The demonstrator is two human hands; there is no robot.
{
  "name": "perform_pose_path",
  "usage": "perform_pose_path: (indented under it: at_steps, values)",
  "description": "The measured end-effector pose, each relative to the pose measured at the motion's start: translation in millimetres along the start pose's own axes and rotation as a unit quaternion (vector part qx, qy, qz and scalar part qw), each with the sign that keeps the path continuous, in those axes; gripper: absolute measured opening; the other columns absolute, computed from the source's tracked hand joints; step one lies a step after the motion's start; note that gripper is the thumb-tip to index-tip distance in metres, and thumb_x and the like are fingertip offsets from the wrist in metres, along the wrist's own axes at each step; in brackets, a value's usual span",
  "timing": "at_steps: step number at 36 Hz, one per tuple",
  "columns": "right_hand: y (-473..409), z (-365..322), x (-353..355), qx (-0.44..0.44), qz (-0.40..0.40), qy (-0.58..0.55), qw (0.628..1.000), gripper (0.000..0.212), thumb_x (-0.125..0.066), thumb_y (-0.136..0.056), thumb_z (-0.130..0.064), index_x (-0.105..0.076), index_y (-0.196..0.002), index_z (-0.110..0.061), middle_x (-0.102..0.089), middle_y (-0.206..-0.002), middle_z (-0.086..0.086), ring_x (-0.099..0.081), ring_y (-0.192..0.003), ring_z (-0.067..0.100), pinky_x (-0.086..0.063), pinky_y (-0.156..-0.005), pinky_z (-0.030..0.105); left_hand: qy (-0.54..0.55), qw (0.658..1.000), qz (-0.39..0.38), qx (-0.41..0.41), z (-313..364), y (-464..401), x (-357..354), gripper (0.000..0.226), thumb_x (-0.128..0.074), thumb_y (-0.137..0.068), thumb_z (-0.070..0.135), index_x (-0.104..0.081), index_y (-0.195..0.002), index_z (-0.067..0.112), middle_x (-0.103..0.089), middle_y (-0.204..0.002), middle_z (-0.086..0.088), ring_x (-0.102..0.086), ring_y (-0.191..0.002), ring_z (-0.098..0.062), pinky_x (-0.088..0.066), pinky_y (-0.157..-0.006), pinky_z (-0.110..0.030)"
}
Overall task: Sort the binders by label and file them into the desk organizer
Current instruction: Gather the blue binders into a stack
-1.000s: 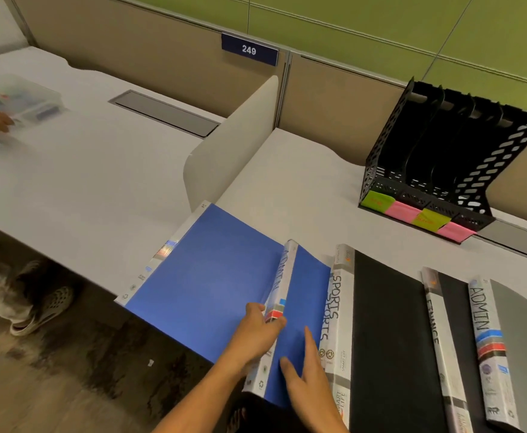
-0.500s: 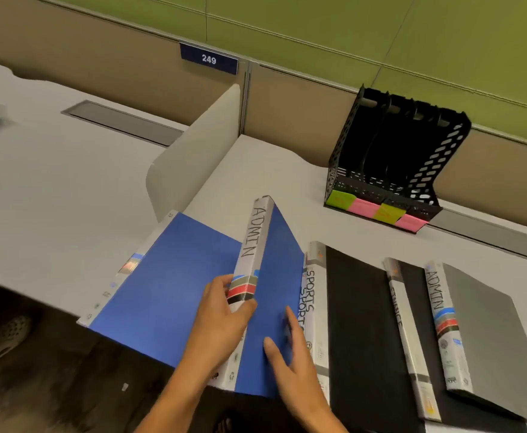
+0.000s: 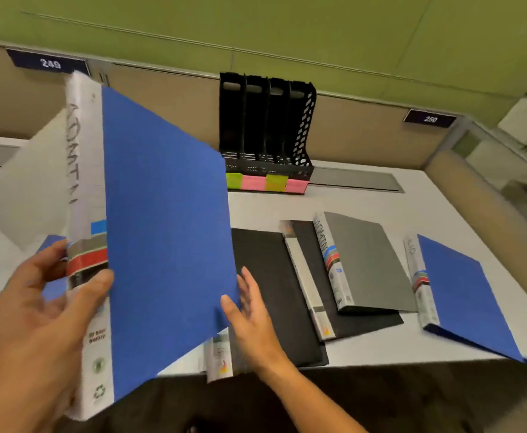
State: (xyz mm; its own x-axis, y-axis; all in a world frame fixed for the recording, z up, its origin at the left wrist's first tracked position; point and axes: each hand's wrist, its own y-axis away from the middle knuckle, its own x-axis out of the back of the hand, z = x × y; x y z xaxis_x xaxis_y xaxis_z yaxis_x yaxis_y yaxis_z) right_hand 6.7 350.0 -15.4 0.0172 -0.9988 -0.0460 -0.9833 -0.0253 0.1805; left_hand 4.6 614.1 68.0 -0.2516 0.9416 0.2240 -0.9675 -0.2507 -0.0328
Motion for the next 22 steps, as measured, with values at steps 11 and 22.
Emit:
perform_pose_path:
  at_steps: [11, 22]
  values:
    - [70, -6, 154, 0.001, 0.15, -0.058, 0.987, 0.053, -0.064, -0.096, -0.038, -0.046, -0.146, -0.033, -0.059, -0.138, -0.013, -0.057, -0.124, -0.001, -0.049, -0.101, 0.02, 0.136, 0.987, -0.086, -0.002, 74, 86, -124, 0.076, -0.084, -0.061, 0.063, -0.056, -0.129, 0.047, -0.07, -0.125, 0.003, -0.076, -0.079, -0.036, -0.058, -0.067, -0.059]
    - [154, 10, 246, 0.005, 0.193, -0.093, 0.977, 0.029, -0.061, -0.098, -0.038, -0.062, -0.126, -0.031, -0.071, -0.123, -0.008, -0.068, -0.113, 0.014, -0.058, -0.091, 0.032, 0.156, 0.976, -0.154, 0.019, 108, 164, -223, 0.058, -0.075, -0.069, 0.047, -0.061, -0.125, 0.045, -0.073, -0.115, 0.013, -0.077, -0.079, -0.032, -0.06, -0.061, -0.053]
